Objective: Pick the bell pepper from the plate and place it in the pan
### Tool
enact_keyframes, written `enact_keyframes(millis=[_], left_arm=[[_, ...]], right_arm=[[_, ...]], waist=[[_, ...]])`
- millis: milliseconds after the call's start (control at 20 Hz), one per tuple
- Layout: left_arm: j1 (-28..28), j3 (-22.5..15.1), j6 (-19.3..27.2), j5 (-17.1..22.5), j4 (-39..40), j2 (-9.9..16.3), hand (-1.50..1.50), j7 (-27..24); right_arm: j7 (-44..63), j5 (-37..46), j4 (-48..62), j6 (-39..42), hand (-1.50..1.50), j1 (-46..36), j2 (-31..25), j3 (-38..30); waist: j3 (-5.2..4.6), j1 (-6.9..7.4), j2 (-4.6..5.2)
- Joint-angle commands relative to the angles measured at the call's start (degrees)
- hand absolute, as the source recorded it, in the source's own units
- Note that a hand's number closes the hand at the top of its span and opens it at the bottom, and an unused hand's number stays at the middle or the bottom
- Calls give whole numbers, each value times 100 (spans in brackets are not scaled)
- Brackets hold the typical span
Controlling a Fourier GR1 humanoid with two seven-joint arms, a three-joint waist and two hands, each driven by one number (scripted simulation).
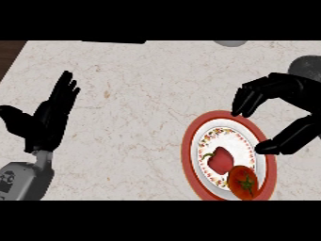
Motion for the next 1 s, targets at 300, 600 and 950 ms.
enact_keyframes(millis=[300, 600, 950], left_arm=[[-35, 120, -68, -14, 73, 60, 0, 104], [-45, 278, -80, 62, -108, 146, 0, 278], [166, 438, -230, 52, -48, 226, 0, 200]], right_arm=[[-2040, 1678, 547, 219, -150, -1257, -384, 477], [-1951, 3016, -81, -590, -150, -1537, -540, 1461], [-1731, 4318, -307, -1074, -150, -1606, -589, 2373]], waist=[[-23, -50, -12], [-27, -147, -70], [-32, -270, -88]])
